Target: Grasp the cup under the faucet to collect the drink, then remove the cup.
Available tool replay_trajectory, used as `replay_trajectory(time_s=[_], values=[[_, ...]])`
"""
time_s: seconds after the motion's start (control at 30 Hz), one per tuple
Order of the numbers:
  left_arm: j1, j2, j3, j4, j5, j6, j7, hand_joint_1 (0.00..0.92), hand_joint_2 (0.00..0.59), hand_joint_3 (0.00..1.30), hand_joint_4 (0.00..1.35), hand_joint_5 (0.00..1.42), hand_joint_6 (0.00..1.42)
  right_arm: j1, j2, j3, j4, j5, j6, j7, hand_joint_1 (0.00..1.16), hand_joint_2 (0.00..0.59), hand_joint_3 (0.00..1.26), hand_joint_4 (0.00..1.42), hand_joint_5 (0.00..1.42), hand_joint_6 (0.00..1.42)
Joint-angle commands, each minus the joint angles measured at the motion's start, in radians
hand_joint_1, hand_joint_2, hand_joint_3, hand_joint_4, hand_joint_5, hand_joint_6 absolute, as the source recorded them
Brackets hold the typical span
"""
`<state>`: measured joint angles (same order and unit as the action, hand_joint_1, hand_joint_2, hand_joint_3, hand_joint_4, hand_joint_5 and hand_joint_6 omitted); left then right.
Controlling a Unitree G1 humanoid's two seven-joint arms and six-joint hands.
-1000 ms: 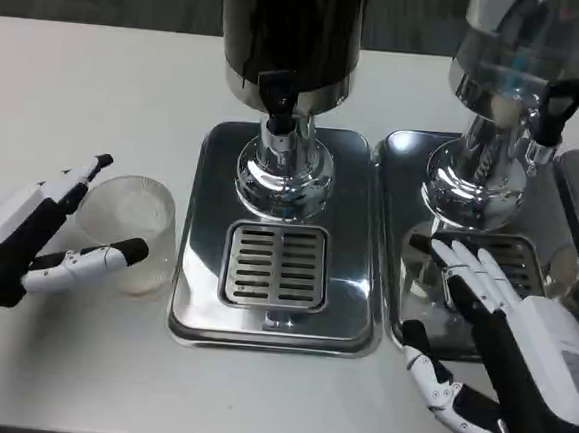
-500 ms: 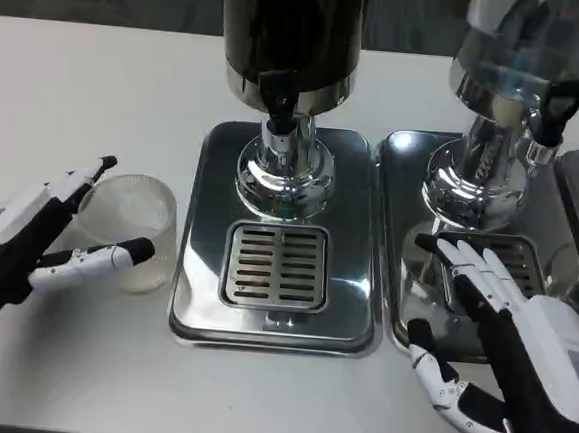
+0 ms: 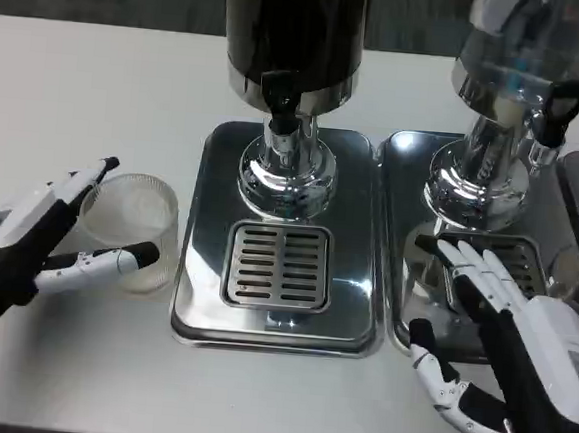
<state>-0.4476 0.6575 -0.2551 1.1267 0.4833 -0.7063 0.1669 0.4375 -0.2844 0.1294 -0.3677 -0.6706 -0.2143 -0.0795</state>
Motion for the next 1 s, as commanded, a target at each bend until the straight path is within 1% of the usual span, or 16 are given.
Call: replay_trajectory(time_s=[0.03,0.3,0.4,0.5,0.57,0.73,0.9,1.0], values=[[-0.017,-0.015,-0.011,0.009,0.016,0.004,0.015,0.023,0.009,0.0,0.0,0.0,0.0,0.007,-0.003,-0.006,-0.018,0.012,-0.013,-0.007,0.55,0.492,0.14,0.08,0.04,0.16],[-0.015,-0.023,-0.019,0.015,0.025,-0.003,0.049,0.083,0.015,0.0,0.0,0.0,0.02,0.009,-0.003,-0.007,-0.018,0.013,-0.014,-0.008,0.56,0.489,0.14,0.08,0.04,0.16],[-0.014,-0.027,-0.019,0.016,0.025,-0.007,0.061,0.103,0.026,0.0,0.0,0.0,0.03,0.009,-0.005,-0.008,-0.017,0.014,-0.015,-0.008,0.56,0.489,0.14,0.09,0.04,0.16],[-0.011,-0.033,-0.016,0.02,0.019,-0.018,0.069,0.126,0.034,0.0,0.0,0.05,0.06,0.011,-0.005,-0.008,-0.016,0.015,-0.015,-0.007,0.56,0.489,0.14,0.09,0.04,0.16],[-0.008,-0.038,-0.012,0.023,0.013,-0.028,0.075,0.139,0.042,0.0,0.0,0.06,0.08,0.012,-0.005,-0.007,-0.016,0.015,-0.015,-0.007,0.56,0.488,0.14,0.09,0.04,0.16],[-0.005,-0.053,0.003,0.041,-0.011,-0.064,0.075,0.184,0.059,0.0,0.0,0.15,0.2,0.018,-0.003,-0.006,-0.018,0.016,-0.016,-0.008,0.56,0.488,0.14,0.09,0.04,0.16],[-0.011,-0.065,0.006,0.059,-0.024,-0.09,0.059,0.189,0.062,0.0,0.02,0.22,0.27,0.032,-0.003,-0.009,-0.031,0.011,-0.015,-0.011,0.57,0.488,0.14,0.09,0.04,0.16],[-0.016,-0.067,0.001,0.065,-0.027,-0.091,0.053,0.189,0.063,0.05,0.06,0.27,0.34,0.036,-0.003,-0.013,-0.037,0.008,-0.015,-0.014,0.58,0.477,0.15,0.09,0.05,0.16]])
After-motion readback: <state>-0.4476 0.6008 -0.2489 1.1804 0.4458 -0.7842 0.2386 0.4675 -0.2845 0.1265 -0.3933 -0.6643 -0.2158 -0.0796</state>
